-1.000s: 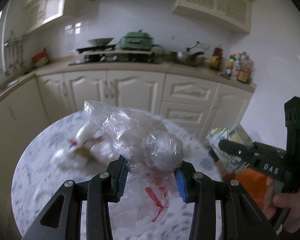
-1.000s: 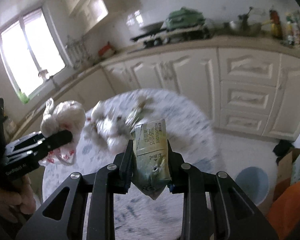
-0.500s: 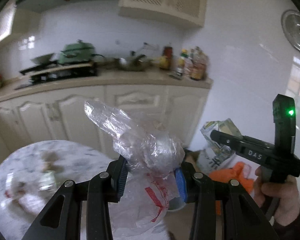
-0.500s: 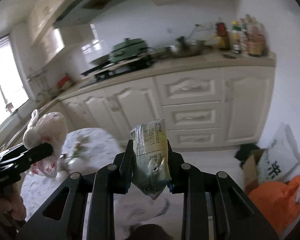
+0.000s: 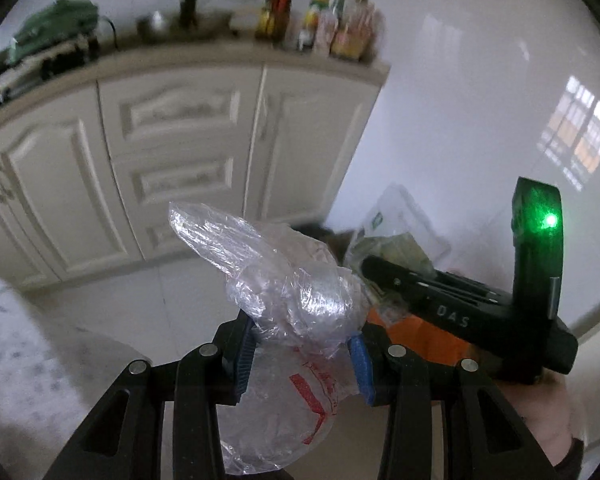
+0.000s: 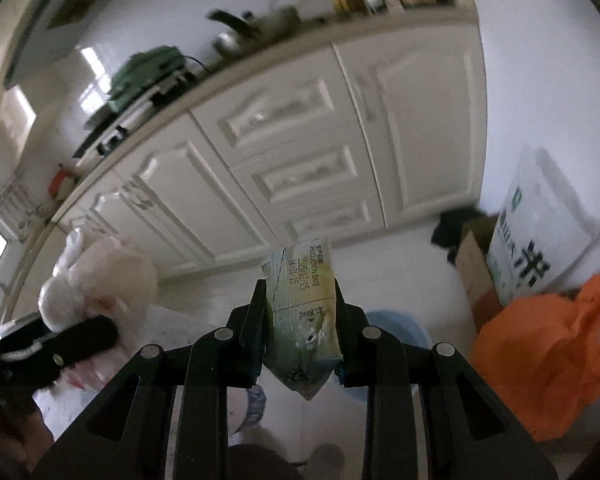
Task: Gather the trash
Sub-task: 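Carry both items to the blue bucket and open both tools over it, then swing both tools back from the bucket to the table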
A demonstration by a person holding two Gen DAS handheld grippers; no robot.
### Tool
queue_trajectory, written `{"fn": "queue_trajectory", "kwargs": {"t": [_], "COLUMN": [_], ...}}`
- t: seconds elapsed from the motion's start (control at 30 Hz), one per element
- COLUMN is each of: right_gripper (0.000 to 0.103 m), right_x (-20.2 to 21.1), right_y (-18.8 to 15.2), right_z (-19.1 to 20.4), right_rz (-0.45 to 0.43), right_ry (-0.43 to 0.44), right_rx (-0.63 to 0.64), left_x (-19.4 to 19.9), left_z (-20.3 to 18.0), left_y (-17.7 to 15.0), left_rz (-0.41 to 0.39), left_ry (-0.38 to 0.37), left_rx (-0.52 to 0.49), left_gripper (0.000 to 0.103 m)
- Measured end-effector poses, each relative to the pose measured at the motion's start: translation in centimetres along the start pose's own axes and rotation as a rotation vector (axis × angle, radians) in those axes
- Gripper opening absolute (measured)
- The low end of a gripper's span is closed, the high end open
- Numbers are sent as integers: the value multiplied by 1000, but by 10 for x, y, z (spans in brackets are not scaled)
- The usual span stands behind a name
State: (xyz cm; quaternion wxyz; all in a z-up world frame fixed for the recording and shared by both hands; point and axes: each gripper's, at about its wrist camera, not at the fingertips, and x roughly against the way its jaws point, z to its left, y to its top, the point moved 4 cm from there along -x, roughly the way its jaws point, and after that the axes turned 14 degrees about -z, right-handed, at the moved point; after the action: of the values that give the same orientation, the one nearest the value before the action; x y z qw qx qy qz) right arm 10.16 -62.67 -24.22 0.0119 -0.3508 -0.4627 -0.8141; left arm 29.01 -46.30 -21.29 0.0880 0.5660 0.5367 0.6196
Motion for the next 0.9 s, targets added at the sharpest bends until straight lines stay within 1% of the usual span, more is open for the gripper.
{"fn": "queue_trajectory", "kwargs": {"t": [0.1, 0.13, 0.17, 0.2, 0.23, 0.27, 0.3, 0.33, 0.37, 0.4, 0.43, 0.47, 0.5, 0.57, 0.67, 0.77, 0.9], "right_gripper": [27, 28, 30, 32, 34, 43, 60, 68, 76, 79, 81, 87, 94, 102, 103, 103, 103], "right_x": [-25, -32, -40, -48, -55, -59, -61, -61, -59, -55, -53, -49, -47, -40, -30, -17, 10], "right_y": [-7, -9, -11, -14, -17, -19, -21, -22, -24, -25, -26, -27, -28, -28, -29, -27, -20], "right_z": [-17, -22, -28, -34, -40, -45, -50, -54, -57, -59, -60, -61, -61, -60, -57, -49, -29], "right_rz": [48, 60, 69, 87, 105, 112, 116, 116, 111, 104, 100, 96, 94, 86, 81, 62, 20], "right_ry": [-21, -22, -25, -38, -47, -53, -70, -80, -82, -87, -93, -103, -106, -111, -114, -109, -90], "right_rx": [-36, -49, -65, -84, -100, -111, -124, -135, -151, -162, -165, -169, -172, -178, -179, -183, -173], "left_x": [-56, -70, -90, -109, -124, -143, -153, -161, -164, -167, -166, -163, -160, -155, -134, -103, -53], "left_z": [9, 9, 13, 17, 14, 13, 17, 14, 15, 15, 14, 14, 13, 12, 10, 7, 3], "left_y": [8, 10, 11, 13, 15, 18, 20, 25, 29, 34, 35, 37, 39, 43, 51, 54, 58], "left_rz": [84, 104, 141, 177, 200, 228, 245, 242, 233, 228, 219, 205, 194, 185, 142, 88, 9], "left_ry": [-3, -5, -4, 9, 20, 26, 43, 59, 67, 73, 80, 91, 102, 112, 128, 139, 157], "left_rx": [24, 26, 28, 37, 39, 40, 44, 43, 37, 29, 21, 9, -4, -17, -26, -35, -55], "left_gripper": [38, 41, 43, 44, 48, 56, 60, 67, 79, 86, 97, 99, 99, 99, 99, 100, 101]}}
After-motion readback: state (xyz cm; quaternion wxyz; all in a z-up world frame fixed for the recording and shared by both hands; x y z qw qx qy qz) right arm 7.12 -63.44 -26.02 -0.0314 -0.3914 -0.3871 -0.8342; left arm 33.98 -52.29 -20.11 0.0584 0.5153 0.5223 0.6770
